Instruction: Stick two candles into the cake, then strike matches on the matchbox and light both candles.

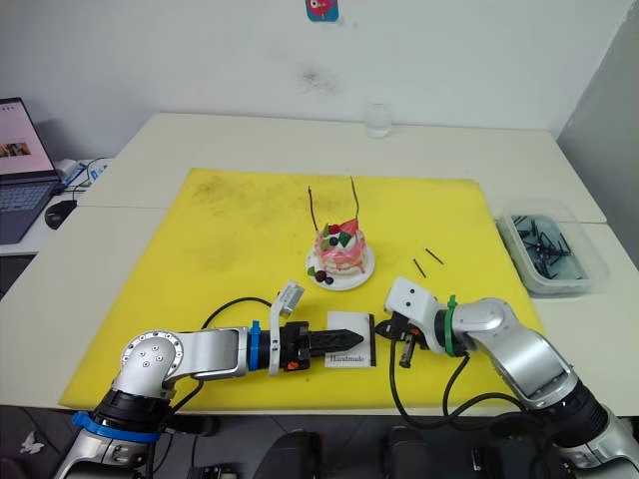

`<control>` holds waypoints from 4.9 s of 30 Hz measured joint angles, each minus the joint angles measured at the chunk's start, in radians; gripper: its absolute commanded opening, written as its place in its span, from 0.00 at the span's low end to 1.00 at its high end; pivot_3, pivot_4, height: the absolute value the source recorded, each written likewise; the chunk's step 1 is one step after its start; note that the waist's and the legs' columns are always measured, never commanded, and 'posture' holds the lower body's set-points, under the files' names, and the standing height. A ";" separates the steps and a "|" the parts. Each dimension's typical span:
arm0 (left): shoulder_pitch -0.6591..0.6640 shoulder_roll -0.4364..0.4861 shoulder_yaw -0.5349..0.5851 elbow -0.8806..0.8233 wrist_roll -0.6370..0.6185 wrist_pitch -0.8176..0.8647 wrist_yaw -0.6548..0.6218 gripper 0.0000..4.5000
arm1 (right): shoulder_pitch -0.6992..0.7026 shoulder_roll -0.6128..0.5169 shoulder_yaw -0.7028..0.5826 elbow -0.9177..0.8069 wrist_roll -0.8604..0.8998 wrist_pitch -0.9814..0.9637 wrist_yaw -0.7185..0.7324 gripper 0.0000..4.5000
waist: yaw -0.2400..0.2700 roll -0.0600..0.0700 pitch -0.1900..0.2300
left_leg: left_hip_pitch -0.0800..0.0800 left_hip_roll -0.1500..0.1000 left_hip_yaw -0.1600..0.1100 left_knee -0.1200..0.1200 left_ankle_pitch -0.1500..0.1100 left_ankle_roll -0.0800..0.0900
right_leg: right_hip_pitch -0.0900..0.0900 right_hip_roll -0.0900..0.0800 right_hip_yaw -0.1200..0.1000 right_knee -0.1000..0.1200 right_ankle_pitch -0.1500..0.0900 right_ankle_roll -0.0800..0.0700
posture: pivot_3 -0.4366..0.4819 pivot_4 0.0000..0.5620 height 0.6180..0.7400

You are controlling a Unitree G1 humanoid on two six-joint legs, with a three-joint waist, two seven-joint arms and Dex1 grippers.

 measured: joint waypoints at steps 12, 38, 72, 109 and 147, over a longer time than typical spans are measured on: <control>0.003 -0.010 0.006 -0.004 0.002 0.005 0.001 0.65 | -0.032 0.023 0.000 -0.023 0.028 0.061 -0.007 0.00 | 0.001 0.000 0.000 | 0.000 0.000 0.000 0.000 0.000 0.000 | 0.000 0.000 0.000 0.000 0.000 0.000 | 0.48 0.27 1.00; -0.102 0.089 0.001 -0.096 0.225 0.101 -0.350 0.01 | 0.033 -0.003 -0.224 -0.085 0.116 0.128 -0.074 0.00 | 0.000 0.000 0.000 | -0.001 0.000 0.000 -0.001 0.000 0.000 | -0.001 0.000 0.000 -0.002 -0.001 -0.001 | 0.48 0.27 1.00; -0.128 -0.042 0.031 0.019 0.612 0.185 -0.594 0.52 | 0.080 -0.013 -0.028 -0.165 0.161 0.163 -0.086 0.00 | -0.003 0.000 0.000 | -0.002 0.000 -0.001 -0.001 0.000 0.000 | -0.001 0.000 -0.001 -0.002 0.000 0.000 | 0.48 0.27 1.00; -0.122 -0.063 0.061 0.017 0.637 0.209 -0.596 0.52 | 0.044 0.012 0.003 -0.158 0.153 0.202 -0.112 0.00 | -0.003 0.000 0.000 | -0.001 0.000 -0.001 -0.001 0.000 0.000 | -0.001 0.000 -0.001 -0.001 0.000 0.000 | 0.48 0.27 1.00; -0.109 -0.070 0.206 -0.115 0.555 0.278 -0.603 0.01 | 0.164 -0.029 -0.361 -0.178 0.222 0.110 -0.174 0.00 | -0.004 -0.001 0.001 | -0.002 0.000 0.000 -0.002 0.000 0.000 | -0.002 0.000 -0.001 -0.002 -0.001 0.000 | 0.48 0.27 1.00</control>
